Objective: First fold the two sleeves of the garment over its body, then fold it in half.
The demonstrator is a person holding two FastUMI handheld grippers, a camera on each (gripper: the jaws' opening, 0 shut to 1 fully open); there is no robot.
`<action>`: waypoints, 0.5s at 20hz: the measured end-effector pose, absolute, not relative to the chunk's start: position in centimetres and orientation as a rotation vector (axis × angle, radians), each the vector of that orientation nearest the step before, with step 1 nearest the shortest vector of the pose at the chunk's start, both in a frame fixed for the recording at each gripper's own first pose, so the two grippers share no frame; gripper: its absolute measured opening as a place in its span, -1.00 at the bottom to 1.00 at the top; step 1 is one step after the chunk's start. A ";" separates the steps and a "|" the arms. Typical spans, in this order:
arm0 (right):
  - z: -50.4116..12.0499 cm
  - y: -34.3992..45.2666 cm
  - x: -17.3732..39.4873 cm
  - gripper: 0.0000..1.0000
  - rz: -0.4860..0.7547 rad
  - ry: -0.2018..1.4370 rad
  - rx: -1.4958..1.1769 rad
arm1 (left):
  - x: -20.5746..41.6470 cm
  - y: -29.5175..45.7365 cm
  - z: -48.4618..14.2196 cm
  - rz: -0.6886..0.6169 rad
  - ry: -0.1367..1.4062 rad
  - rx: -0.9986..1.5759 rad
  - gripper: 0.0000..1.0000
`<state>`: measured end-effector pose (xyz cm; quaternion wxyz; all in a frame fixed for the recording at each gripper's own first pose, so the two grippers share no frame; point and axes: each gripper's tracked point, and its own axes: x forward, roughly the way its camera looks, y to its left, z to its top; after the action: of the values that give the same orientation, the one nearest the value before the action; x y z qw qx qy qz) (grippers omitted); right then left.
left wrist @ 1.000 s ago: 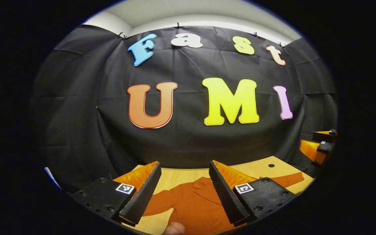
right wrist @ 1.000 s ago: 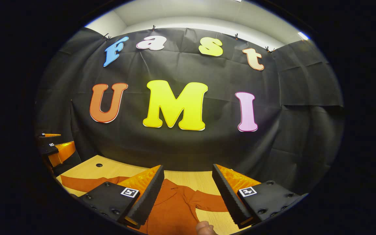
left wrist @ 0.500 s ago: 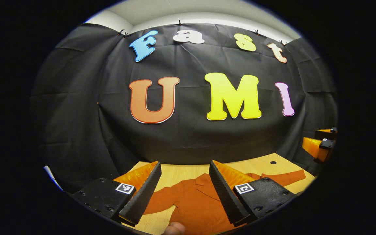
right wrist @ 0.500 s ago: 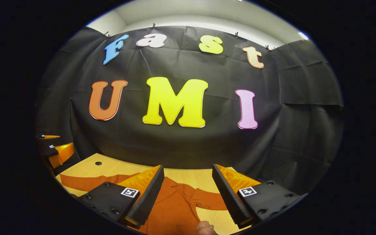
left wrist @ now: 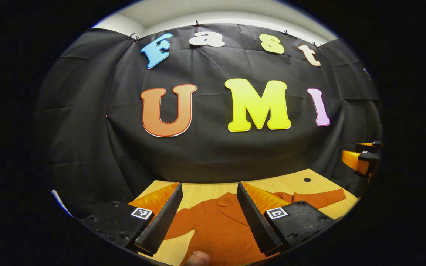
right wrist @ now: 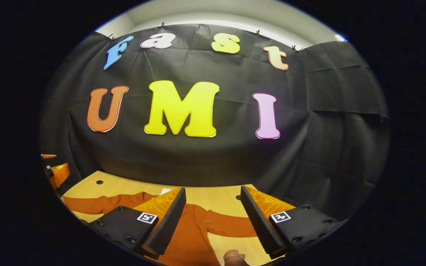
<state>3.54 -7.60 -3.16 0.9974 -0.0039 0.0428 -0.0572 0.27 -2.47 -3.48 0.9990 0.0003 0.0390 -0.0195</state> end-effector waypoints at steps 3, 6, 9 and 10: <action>-4.0 -12.1 5.1 0.89 -0.154 0.107 0.006 | -0.4 -4.0 -4.0 -0.025 0.090 0.008 0.92; -6.2 -17.7 7.2 0.89 -0.207 0.140 0.000 | -1.4 -6.9 -5.2 -0.041 0.133 -0.064 0.92; -9.5 -23.3 9.1 0.90 -0.239 0.212 0.052 | -2.3 -9.9 -5.8 -0.073 0.149 -0.100 0.92; -11.4 -25.5 10.1 0.90 -0.246 0.254 0.087 | -2.9 -12.1 -6.8 -0.112 0.184 -0.138 0.91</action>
<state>10.06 -25.54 -11.42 0.9834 0.0431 0.1263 -0.1225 -2.94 -12.10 -6.75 0.9918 -0.0689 0.0918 -0.0560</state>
